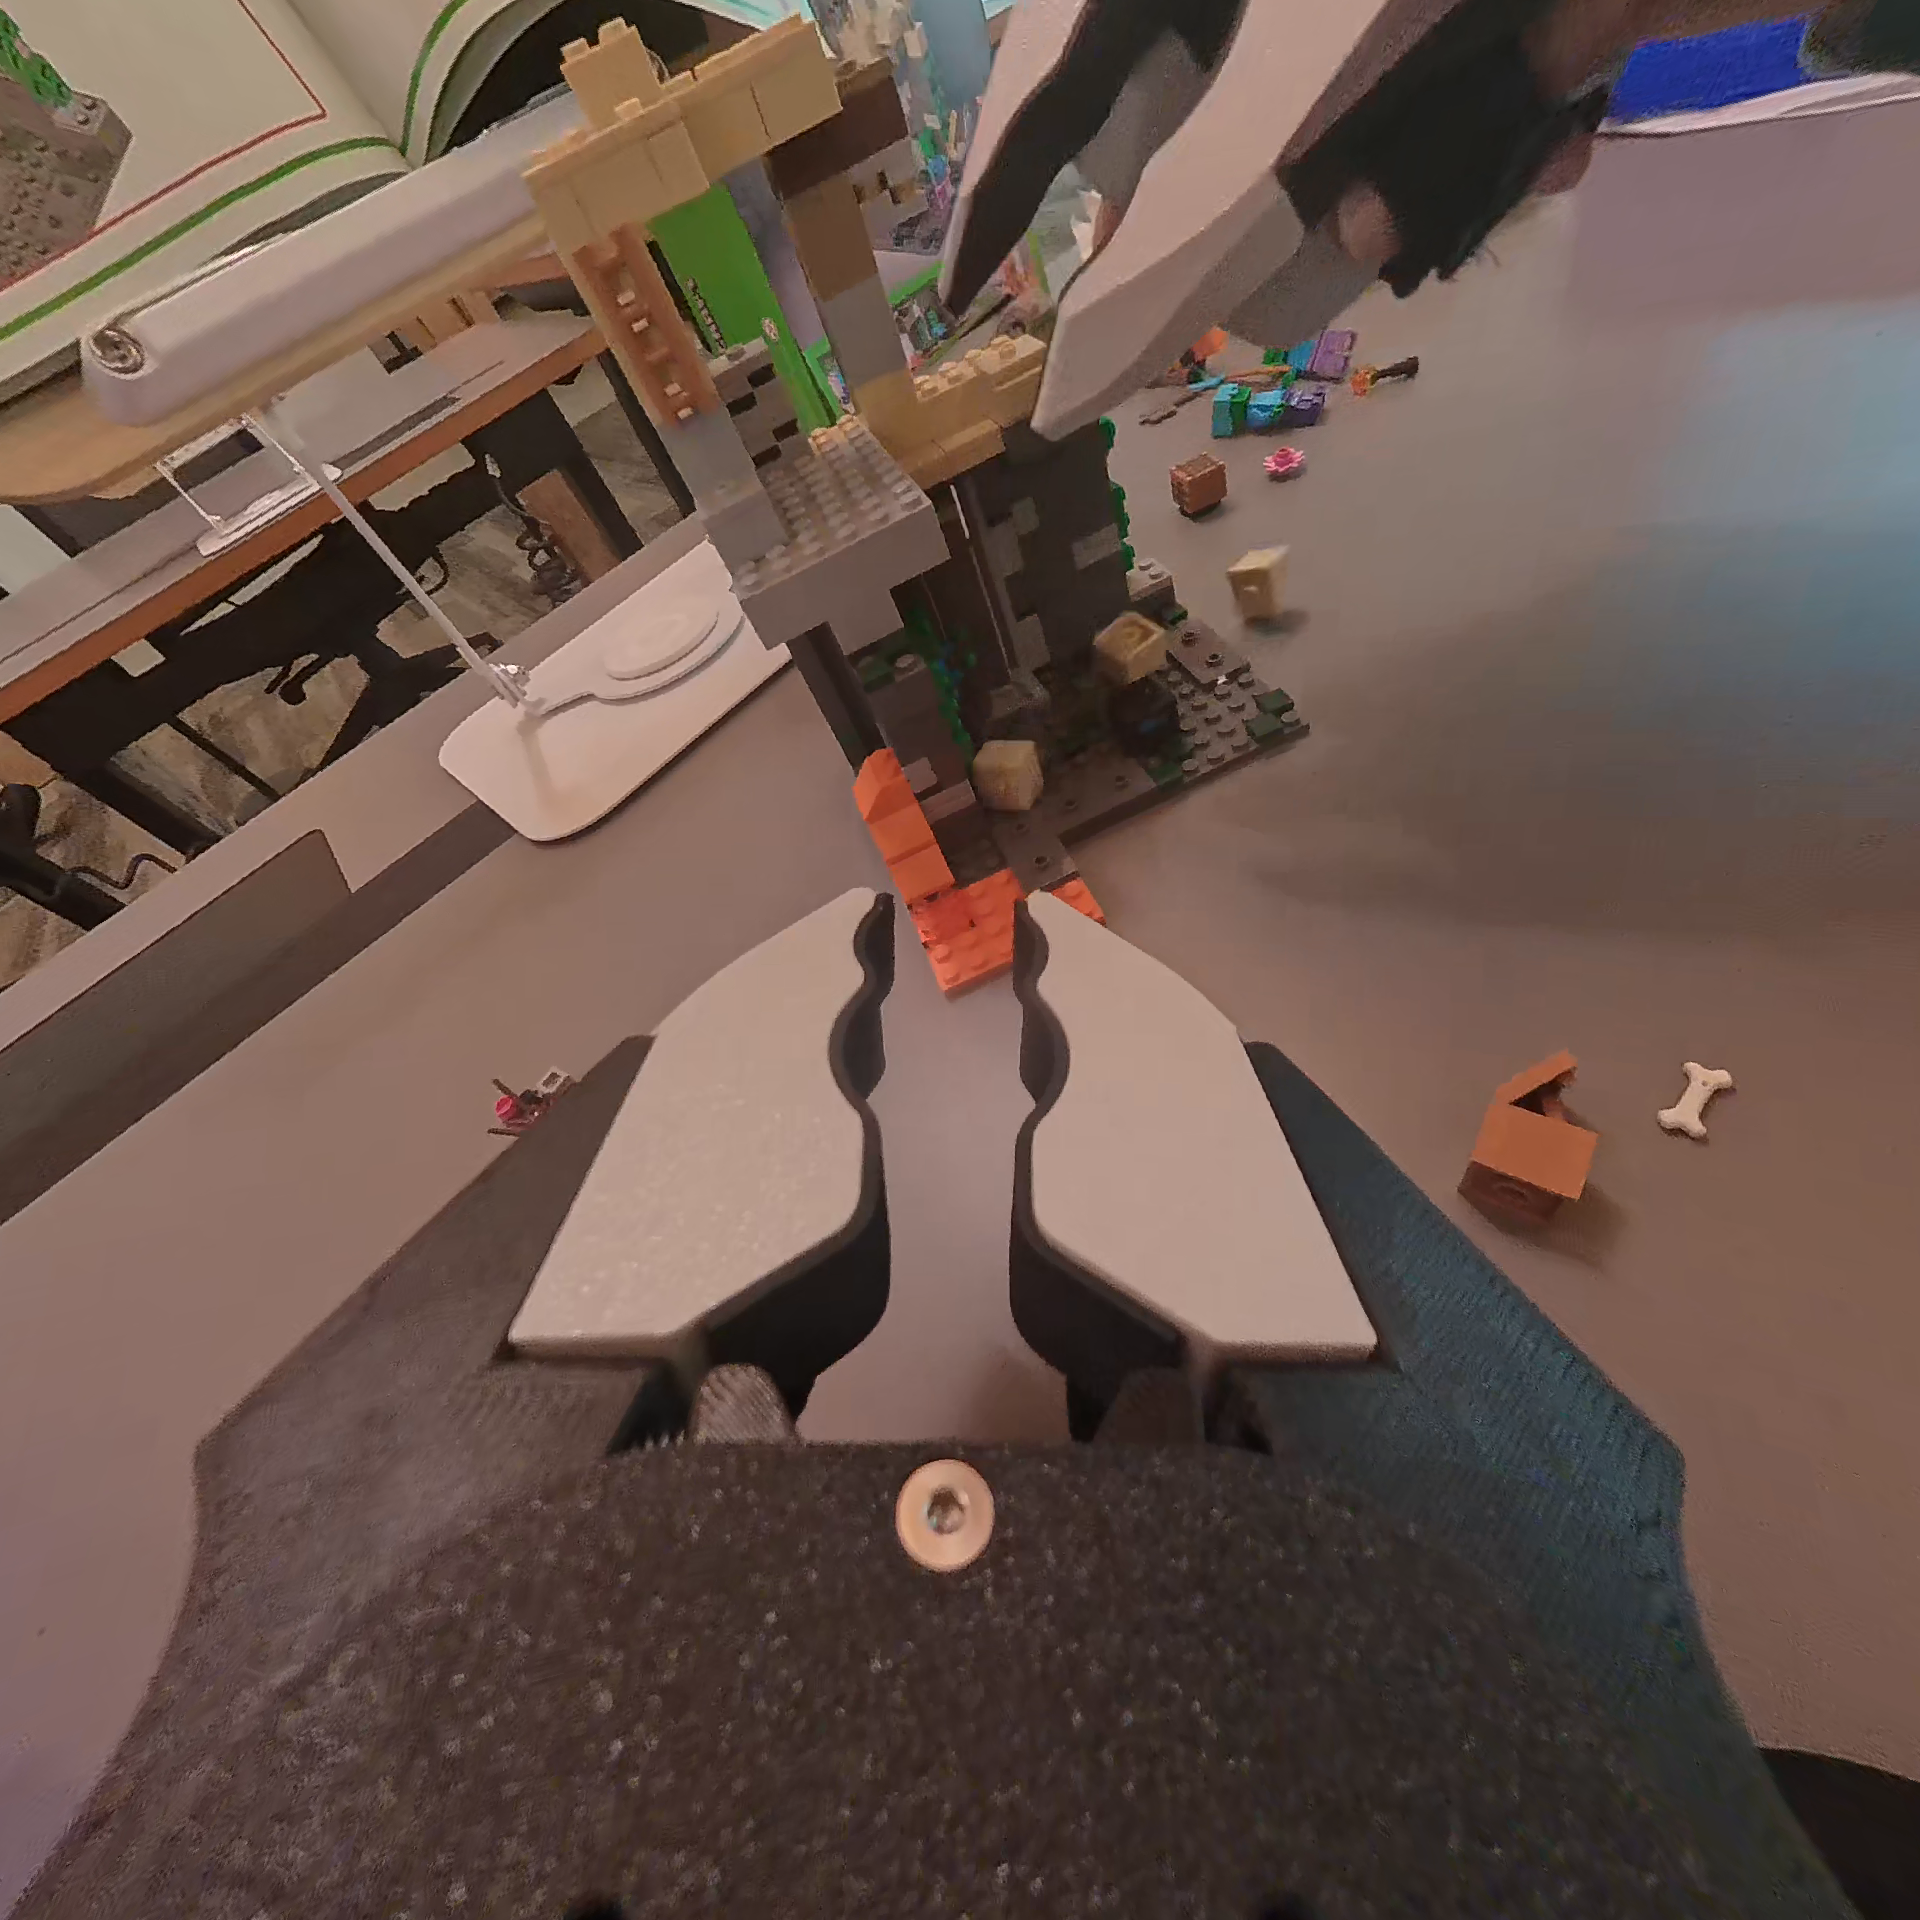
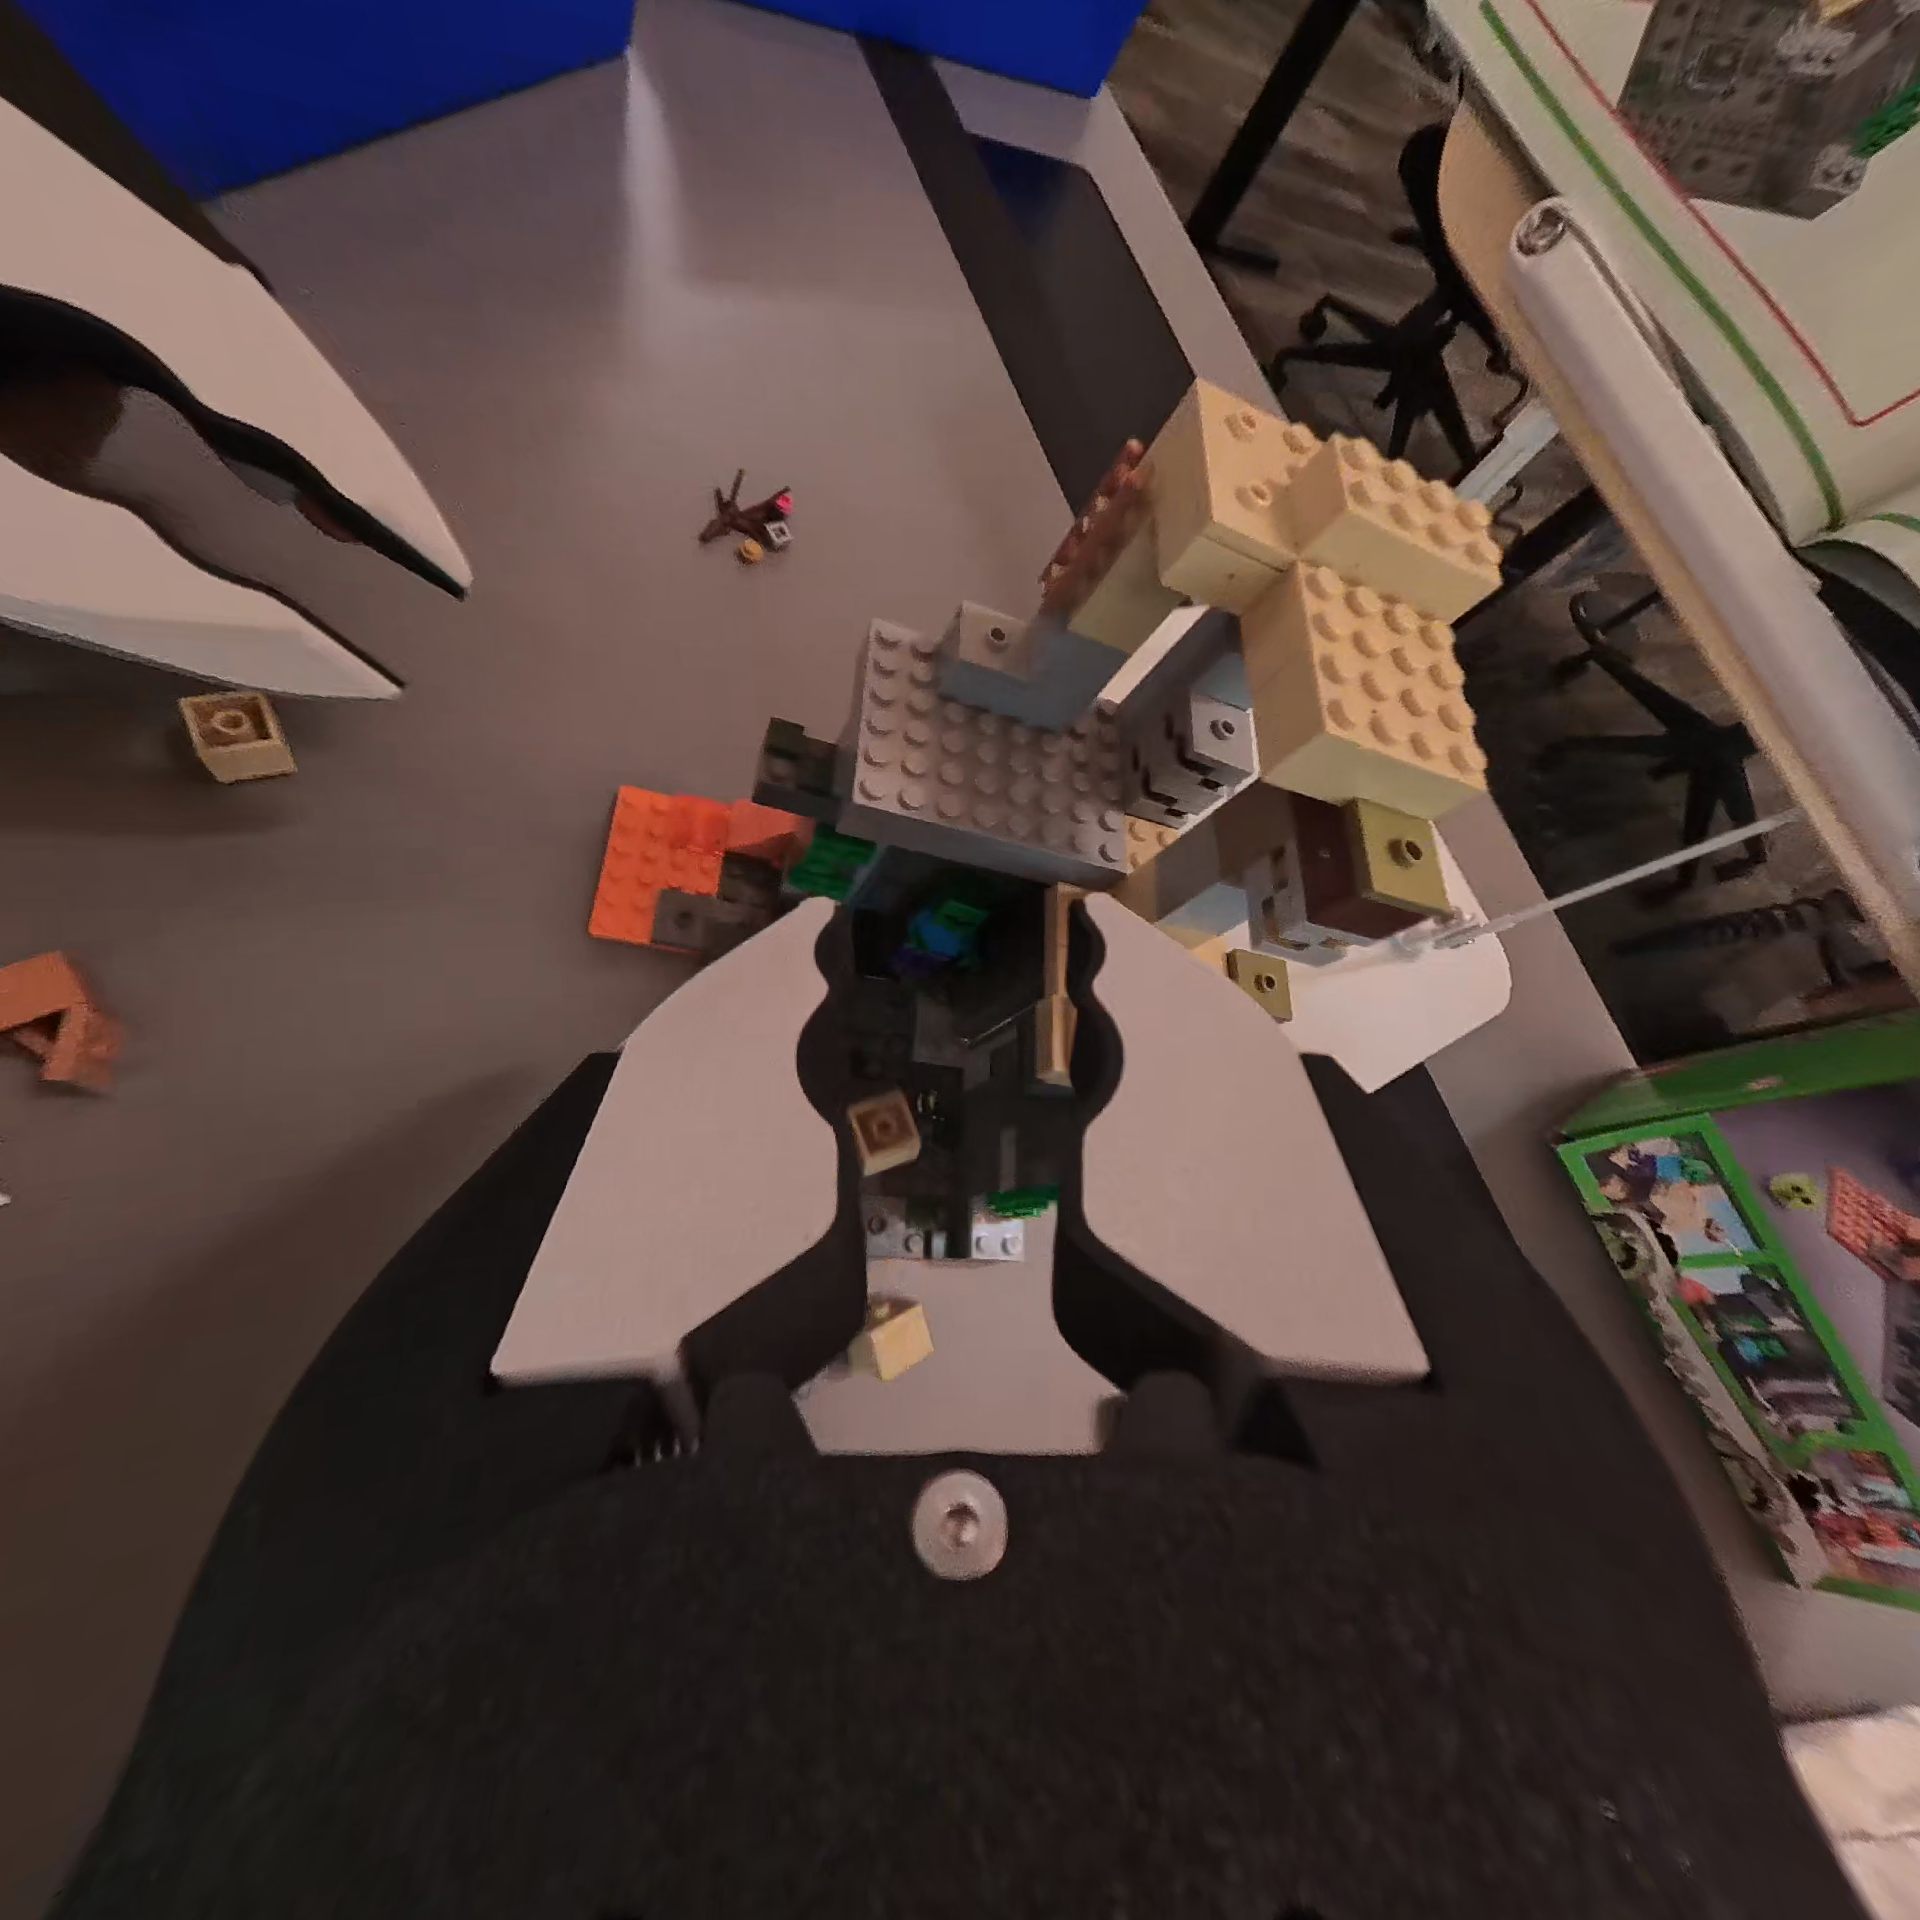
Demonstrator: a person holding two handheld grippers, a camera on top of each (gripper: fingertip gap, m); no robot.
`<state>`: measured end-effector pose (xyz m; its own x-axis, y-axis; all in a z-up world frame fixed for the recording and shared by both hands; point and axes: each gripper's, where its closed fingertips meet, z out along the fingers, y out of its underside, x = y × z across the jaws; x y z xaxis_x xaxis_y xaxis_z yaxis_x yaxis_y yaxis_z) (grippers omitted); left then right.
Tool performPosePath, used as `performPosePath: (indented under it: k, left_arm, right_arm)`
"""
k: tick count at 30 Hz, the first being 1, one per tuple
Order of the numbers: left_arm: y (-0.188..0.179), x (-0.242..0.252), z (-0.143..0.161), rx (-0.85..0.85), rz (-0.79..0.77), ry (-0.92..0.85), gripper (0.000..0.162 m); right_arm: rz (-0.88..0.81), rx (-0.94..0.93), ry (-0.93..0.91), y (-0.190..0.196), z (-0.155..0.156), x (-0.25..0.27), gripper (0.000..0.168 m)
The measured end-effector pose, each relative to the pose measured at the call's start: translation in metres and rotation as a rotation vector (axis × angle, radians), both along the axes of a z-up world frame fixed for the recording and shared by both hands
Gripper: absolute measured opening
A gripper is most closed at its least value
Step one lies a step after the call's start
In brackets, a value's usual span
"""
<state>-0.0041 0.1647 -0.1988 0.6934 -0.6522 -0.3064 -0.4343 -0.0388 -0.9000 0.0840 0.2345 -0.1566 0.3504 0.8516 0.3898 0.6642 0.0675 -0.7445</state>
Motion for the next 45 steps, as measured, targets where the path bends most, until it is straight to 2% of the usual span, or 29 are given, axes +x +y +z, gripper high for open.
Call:
performPosePath:
  k: [2,4,8,10,11,14,19,22,25,30,35,36,43,45]
  left_arm:
    - [0.000,-0.001,0.000,0.003,0.000,0.000,0.021]
    - [-0.001,-0.001,0.001,0.003,0.000,-0.008,0.021]
    - [-0.002,-0.001,0.004,-0.002,-0.005,-0.038,0.021]
    - [-0.002,0.001,0.003,-0.008,-0.011,-0.042,0.021]
    - [-0.003,0.002,0.002,-0.011,-0.014,-0.040,0.021]
    - [-0.006,0.005,0.003,-0.009,-0.029,-0.044,0.021]
    - [-0.010,0.015,0.003,-0.013,-0.062,-0.044,0.021]
    - [-0.013,0.019,-0.002,-0.021,-0.077,-0.025,0.021]
    - [-0.014,0.020,-0.006,-0.029,-0.085,-0.015,0.021]
    - [-0.015,0.022,-0.010,-0.037,-0.092,-0.001,0.021]
    - [-0.015,0.020,-0.011,-0.036,-0.088,0.006,0.020]
    - [-0.015,0.021,-0.011,-0.036,-0.090,0.003,0.020]
    - [-0.019,0.027,-0.015,-0.029,-0.122,0.037,0.019]
    - [-0.019,0.027,-0.015,-0.026,-0.122,0.040,0.019]
  right_arm:
    - [-0.003,0.002,-0.005,0.001,0.000,-0.001,0.039]
    - [0.035,-0.017,0.114,-0.008,0.014,-0.004,0.040]
    - [0.083,-0.133,0.662,-0.034,0.073,0.016,0.039]
    - [0.038,-0.179,0.872,-0.039,0.089,0.044,0.038]
    - [0.004,-0.191,0.920,-0.039,0.089,0.058,0.037]
    - [-0.123,-0.203,0.829,-0.041,0.057,0.087,0.036]
    - [-0.366,-0.261,0.466,-0.036,-0.025,0.124,0.036]
    - [-0.419,-0.307,0.318,-0.034,-0.064,0.131,0.047]
    - [-0.417,-0.312,0.205,-0.027,-0.084,0.131,0.050]
    - [-0.387,-0.327,0.043,-0.015,-0.099,0.120,0.046]
    - [-0.390,-0.318,-0.036,-0.011,-0.101,0.121,0.002]
    - [-0.394,-0.311,-0.024,-0.011,-0.098,0.124,0.000]
    - [-0.426,-0.335,0.127,-0.011,-0.078,0.148,0.001]
    - [-0.410,-0.344,0.139,-0.013,-0.081,0.139,0.021]
